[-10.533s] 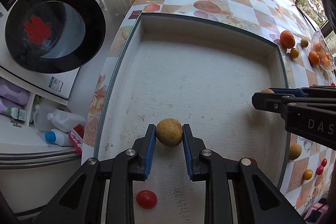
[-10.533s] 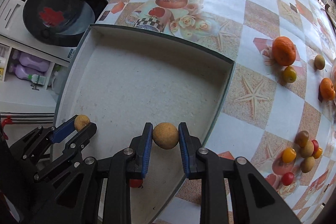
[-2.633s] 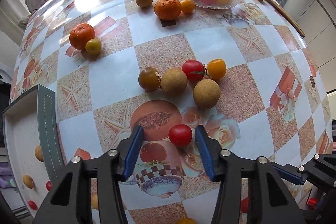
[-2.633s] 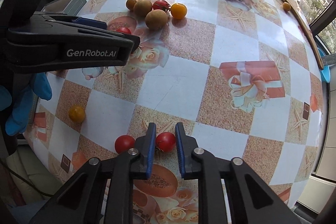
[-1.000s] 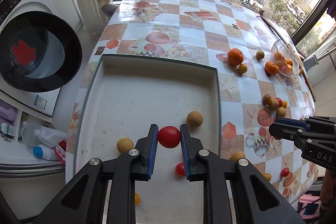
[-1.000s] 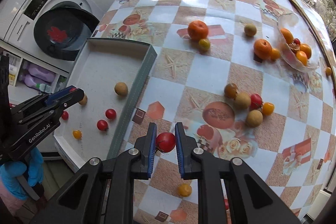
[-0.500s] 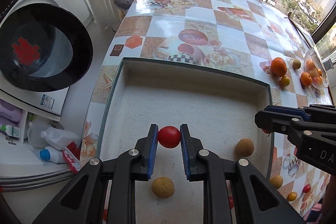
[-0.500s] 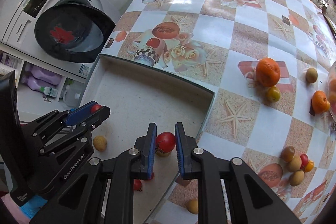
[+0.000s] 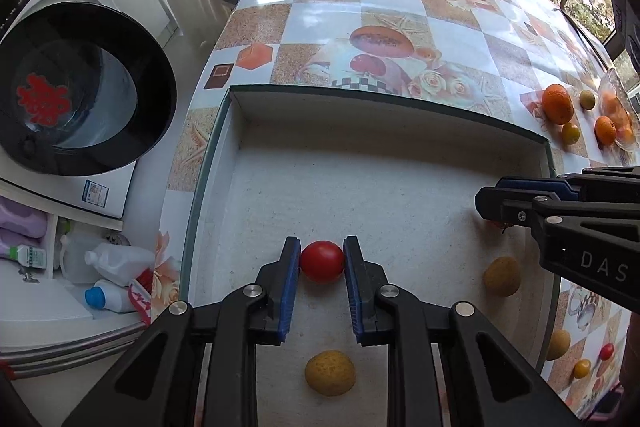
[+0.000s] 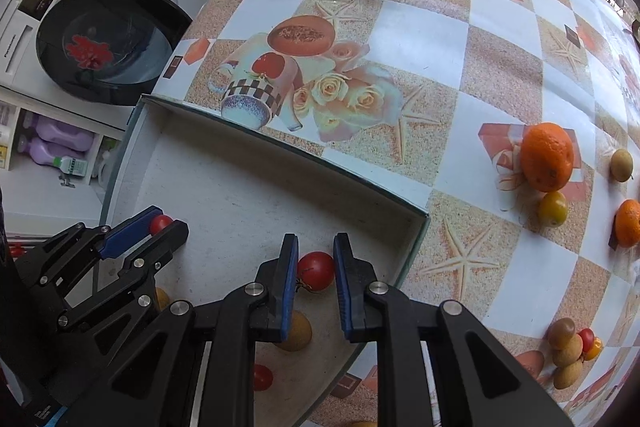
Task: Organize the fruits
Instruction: 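Carry both red tomatoes into the white tray and open both grippers, then move both open grippers back to the fruit cluster on the table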
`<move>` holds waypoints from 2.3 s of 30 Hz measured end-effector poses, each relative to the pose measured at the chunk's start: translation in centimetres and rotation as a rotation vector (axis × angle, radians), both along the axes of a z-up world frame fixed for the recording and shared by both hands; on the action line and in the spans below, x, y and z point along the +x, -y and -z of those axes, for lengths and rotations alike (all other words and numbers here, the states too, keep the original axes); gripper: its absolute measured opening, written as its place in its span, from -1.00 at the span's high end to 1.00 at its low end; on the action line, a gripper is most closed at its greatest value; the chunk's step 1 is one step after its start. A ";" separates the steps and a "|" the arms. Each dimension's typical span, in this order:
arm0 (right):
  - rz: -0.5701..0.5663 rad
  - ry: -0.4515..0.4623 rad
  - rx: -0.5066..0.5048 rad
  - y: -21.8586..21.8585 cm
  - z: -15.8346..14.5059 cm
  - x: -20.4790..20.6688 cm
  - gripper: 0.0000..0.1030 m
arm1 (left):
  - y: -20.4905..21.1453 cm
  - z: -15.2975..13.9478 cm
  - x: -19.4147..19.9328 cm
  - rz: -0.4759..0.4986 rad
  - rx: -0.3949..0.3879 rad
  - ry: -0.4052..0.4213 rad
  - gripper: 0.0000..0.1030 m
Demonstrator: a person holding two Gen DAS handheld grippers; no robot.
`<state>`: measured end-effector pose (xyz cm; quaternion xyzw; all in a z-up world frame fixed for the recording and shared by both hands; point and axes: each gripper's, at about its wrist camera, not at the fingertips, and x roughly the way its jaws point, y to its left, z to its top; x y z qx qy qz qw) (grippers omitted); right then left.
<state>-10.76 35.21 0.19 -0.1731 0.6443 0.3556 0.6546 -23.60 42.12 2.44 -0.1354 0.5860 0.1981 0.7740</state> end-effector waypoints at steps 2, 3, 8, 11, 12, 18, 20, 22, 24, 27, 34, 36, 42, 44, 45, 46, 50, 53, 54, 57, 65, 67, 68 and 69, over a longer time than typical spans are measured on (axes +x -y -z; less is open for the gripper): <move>-0.004 0.006 -0.006 -0.1 0.1 -0.1 0.61 | 0.0 0.0 0.1 0.006 0.005 -0.003 0.54; -0.005 0.006 -0.007 -0.2 0.1 -0.1 0.61 | 0.1 0.0 0.1 0.007 0.007 -0.004 0.53; 0.005 -0.011 0.002 -0.2 0.1 0.2 0.25 | 0.3 -0.1 0.0 0.017 -0.008 -0.002 0.53; 0.012 -0.008 0.030 0.0 -0.7 0.4 -0.04 | 0.4 -0.2 -0.1 0.017 -0.003 -0.007 0.46; 0.012 -0.002 0.037 -0.1 -1.1 0.3 -0.16 | 0.4 -0.3 -0.1 0.012 0.002 -0.010 -0.08; 0.033 0.040 0.061 0.3 -3.1 0.2 -0.50 | 0.9 -2.0 -0.5 0.021 0.061 0.045 -0.57; 0.039 0.045 0.062 0.5 -3.7 0.1 -0.59 | 0.9 -2.2 -0.4 0.021 0.057 0.038 -0.57; 0.050 0.040 0.067 0.9 -4.3 0.1 -0.64 | 1.1 -2.4 -0.4 0.017 0.051 0.032 -0.57; 0.059 0.035 0.068 1.5 -4.7 0.0 -0.74 | 1.5 -2.7 -0.6 0.021 0.053 0.023 -0.57; 0.076 0.032 0.064 2.9 -5.3 -0.3 -0.78 | 2.3 -3.1 -1.1 0.036 0.057 0.011 -0.57; 0.169 0.020 0.053 8.4 -6.3 -0.3 -0.78 | 6.0 -4.8 -1.6 0.097 0.059 0.025 -0.57; 0.201 0.018 0.041 10.7 -6.5 -0.3 -0.78 | 7.3 -5.2 -1.4 0.118 0.057 0.031 -0.57; 0.312 0.008 -0.032 18.5 -6.0 -0.2 -0.79 | 11.6 -6.5 -1.0 0.189 0.043 0.052 -0.57; 0.349 0.006 -0.057 21.1 -5.7 -0.2 -0.79 | 13.1 -6.7 -0.8 0.217 0.038 0.056 -0.57; 0.366 0.003 -0.070 22.3 -5.5 -0.2 -0.79 | 13.9 -6.8 -0.7 0.233 0.035 0.058 -0.57; 0.383 0.000 -0.081 23.5 -5.2 -0.2 -0.79 | 14.7 -6.9 -0.6 0.250 0.032 0.059 -0.57; 0.430 -0.009 -0.115 27.2 -4.6 -0.5 -0.79 | 17.9 -6.6 0.0 0.320 0.024 0.050 -0.57; 0.450 -0.006 -0.130 28.8 -4.2 -0.4 -0.79 | 19.8 -6.1 0.9 0.350 0.009 0.046 -0.57; 0.457 -0.003 -0.131 29.2 -4.1 -0.2 -0.79 | 20.2 -6.0 1.3 0.353 0.010 0.044 -0.57; 0.478 0.011 -0.119 30.1 -4.0 0.6 -0.79 | 21.1 -5.6 2.9 0.350 0.018 0.048 -0.57; 0.426 0.076 -0.101 30.4 -3.0 3.3 -0.44 | 21.5 -2.4 8.2 0.344 0.042 0.045 -0.57; 0.391 0.088 -0.096 30.1 -2.4 3.7 -0.27 | 21.7 -1.5 9.3 0.348 0.040 0.047 -0.57; 0.372 0.094 -0.093 29.9 -2.0 4.0 -0.24 | 21.8 -1.1 9.7 0.351 0.041 0.046 -0.57; 0.352 0.101 -0.090 29.7 -1.7 4.2 -0.18 | 22.0 -0.7 10.2 0.356 0.042 0.045 -0.57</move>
